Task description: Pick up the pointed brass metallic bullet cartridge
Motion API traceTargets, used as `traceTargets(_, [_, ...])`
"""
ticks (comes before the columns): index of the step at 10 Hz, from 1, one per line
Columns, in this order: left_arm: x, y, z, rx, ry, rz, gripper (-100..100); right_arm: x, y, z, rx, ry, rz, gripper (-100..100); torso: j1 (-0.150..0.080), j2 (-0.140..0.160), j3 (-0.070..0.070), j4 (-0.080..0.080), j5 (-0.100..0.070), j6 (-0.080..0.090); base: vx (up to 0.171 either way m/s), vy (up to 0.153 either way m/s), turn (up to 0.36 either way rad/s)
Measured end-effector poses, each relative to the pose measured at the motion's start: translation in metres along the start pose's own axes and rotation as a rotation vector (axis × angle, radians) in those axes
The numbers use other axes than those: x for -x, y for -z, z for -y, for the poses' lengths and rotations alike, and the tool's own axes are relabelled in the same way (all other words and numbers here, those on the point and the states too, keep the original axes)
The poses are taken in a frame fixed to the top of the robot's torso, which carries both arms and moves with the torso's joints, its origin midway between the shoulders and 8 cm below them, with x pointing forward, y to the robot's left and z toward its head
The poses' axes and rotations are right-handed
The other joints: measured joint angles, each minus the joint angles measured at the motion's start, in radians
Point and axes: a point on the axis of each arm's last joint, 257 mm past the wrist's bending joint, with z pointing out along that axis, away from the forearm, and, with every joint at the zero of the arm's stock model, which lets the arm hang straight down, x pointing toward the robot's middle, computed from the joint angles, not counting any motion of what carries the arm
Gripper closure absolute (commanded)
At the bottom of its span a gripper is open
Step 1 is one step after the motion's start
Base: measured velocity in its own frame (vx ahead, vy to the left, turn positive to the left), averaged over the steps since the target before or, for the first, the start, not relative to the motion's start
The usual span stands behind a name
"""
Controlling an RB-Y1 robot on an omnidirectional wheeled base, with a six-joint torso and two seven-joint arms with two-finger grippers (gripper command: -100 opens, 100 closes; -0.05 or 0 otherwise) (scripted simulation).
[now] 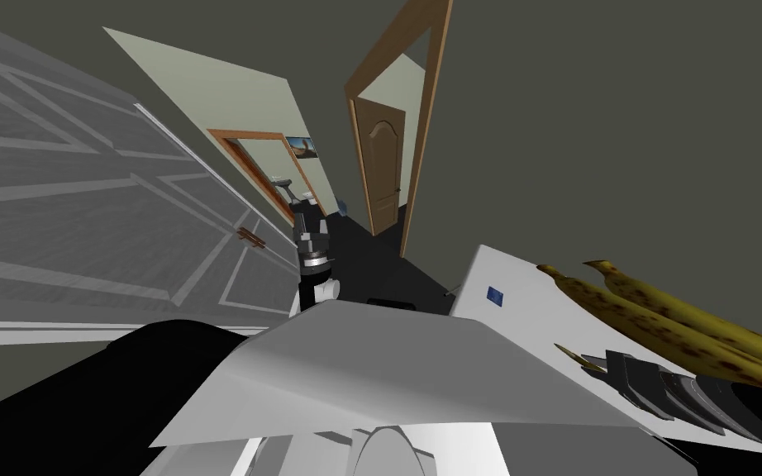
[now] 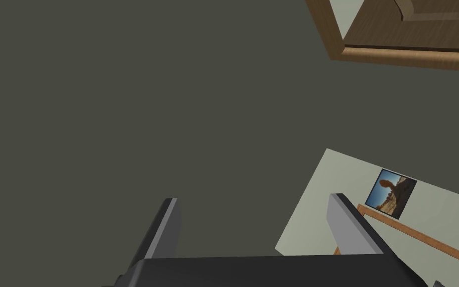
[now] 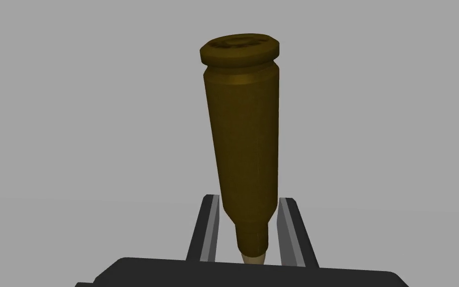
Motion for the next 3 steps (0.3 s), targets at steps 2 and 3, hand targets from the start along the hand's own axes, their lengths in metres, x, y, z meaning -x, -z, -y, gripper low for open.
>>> traceTargets(2, [0.0, 0.0, 0.0, 0.0, 0.0, 0.0, 0, 0.0074, 0.0111, 0.0083, 0.002, 0.013, -0.001, 100, 0.002, 0.001, 0.001, 0.0, 0.001, 0.001, -0.012, 0.012, -0.066])
traceTargets(3, [0.0, 0.0, 0.0, 0.0, 0.0, 0.0, 0, 0.0077, 0.0119, 0.0085, 0.003, 0.014, -0.001, 0, 0.001, 0.001, 0.001, 0.0, 0.0, 0.0, 0.0, 0.0, 0.0])
